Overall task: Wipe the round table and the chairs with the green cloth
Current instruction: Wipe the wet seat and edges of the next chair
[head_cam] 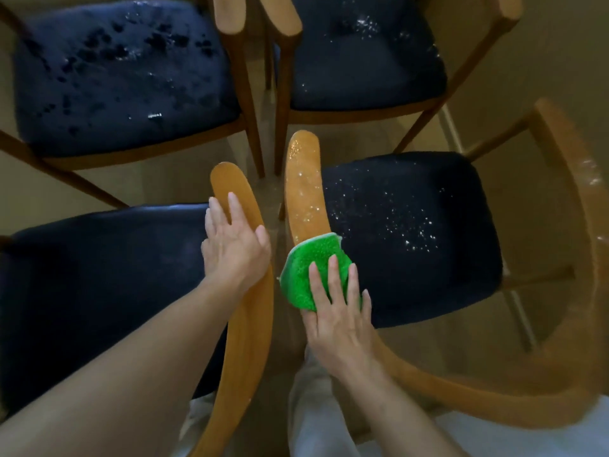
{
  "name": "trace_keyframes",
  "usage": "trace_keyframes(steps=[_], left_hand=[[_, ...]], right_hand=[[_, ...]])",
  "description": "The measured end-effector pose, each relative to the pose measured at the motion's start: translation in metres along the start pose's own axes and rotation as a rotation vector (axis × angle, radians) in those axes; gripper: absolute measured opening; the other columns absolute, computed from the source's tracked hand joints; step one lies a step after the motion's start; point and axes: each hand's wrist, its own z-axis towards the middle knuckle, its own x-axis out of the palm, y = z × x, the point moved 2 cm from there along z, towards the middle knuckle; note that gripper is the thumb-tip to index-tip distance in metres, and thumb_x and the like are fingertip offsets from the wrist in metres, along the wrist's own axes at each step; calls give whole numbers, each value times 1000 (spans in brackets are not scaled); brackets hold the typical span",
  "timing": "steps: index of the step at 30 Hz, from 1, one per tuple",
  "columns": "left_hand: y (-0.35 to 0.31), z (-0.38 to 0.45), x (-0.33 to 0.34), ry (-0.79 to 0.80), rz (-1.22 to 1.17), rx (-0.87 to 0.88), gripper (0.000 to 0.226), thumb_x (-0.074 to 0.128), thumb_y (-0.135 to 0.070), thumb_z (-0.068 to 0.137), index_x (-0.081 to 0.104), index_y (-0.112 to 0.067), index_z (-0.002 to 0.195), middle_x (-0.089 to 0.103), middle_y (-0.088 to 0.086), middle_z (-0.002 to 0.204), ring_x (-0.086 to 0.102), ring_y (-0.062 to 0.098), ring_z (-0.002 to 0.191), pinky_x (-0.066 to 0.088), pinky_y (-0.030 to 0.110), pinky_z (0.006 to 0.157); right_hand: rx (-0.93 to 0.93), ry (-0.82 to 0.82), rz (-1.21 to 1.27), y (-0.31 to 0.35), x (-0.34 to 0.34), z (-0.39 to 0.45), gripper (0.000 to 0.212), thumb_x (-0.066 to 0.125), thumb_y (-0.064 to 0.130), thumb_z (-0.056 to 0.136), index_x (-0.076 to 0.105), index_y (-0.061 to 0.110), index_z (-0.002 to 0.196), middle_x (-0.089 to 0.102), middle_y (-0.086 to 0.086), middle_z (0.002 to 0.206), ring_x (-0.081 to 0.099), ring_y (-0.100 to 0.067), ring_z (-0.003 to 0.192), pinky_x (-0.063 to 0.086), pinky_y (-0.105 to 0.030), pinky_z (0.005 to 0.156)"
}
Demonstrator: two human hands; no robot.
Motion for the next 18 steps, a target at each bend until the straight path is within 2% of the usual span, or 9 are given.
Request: trace_keyframes(steps=[2, 3, 5, 8, 10, 13, 15, 18], left_hand=[[-5, 8, 14, -70, -19, -58, 68, 30, -46, 98, -8, -24, 150, -11, 8, 159, 5, 30, 145, 23, 51, 111], [-7, 9, 20, -124, -15, -81, 67, 28, -47, 97, -7, -25, 150, -9, 8, 159, 12, 31, 144, 27, 51, 109], [-10, 9, 27, -228, 12, -102, 65, 27, -49, 96, -2, -26, 149, 1, 9, 159, 27, 32, 138, 37, 51, 102], [-8, 12, 34, -287, 23, -114, 65, 28, -50, 93, 3, -27, 149, 10, 11, 157, 38, 33, 129, 43, 51, 93], [-7, 14, 35, -294, 23, -116, 65, 29, -50, 92, 4, -28, 148, 12, 10, 156, 40, 33, 127, 44, 51, 90], [-7, 14, 36, -294, 26, -122, 66, 28, -50, 92, 5, -27, 149, 12, 11, 156, 41, 33, 127, 45, 51, 90], [-7, 14, 35, -288, 30, -134, 66, 27, -51, 91, 4, -28, 149, 11, 10, 156, 41, 33, 128, 45, 51, 91], [-9, 15, 34, -288, 43, -135, 66, 27, -51, 92, 3, -29, 149, 9, 9, 156, 40, 32, 127, 44, 49, 91]], right_hand=[[-14, -21, -2, -5, 7, 5, 68, 29, 53, 94, 13, 29, 155, 12, -8, 162, 14, -41, 145, 28, -65, 104], [-27, -10, 1, -5, 9, 8, 68, 30, 55, 94, 16, 28, 155, 15, -9, 162, 17, -41, 145, 30, -66, 103], [-62, 0, -8, -7, 12, 10, 68, 28, 58, 94, 16, 28, 155, 14, -8, 162, 17, -41, 145, 29, -68, 102], [-121, -15, -4, -8, 2, 36, 69, 31, 58, 92, 14, 33, 154, 14, -5, 162, 20, -40, 144, 28, -71, 100], [-135, -26, 47, -5, -13, 70, 67, 28, 57, 93, 4, 39, 154, 3, -1, 163, 10, -40, 147, 22, -71, 104], [-135, -43, 116, 5, -35, 135, 67, 25, 52, 95, -14, 43, 149, -20, 3, 161, -14, -35, 147, 7, -68, 112], [-144, -97, 103, 16, -52, 184, 69, 27, 47, 95, -12, 38, 151, -22, 0, 160, -19, -36, 145, 3, -67, 113], [-136, -123, 159, 29, -73, 241, 69, 32, 40, 95, -3, 30, 154, -17, -3, 162, -17, -38, 145, 8, -64, 115]])
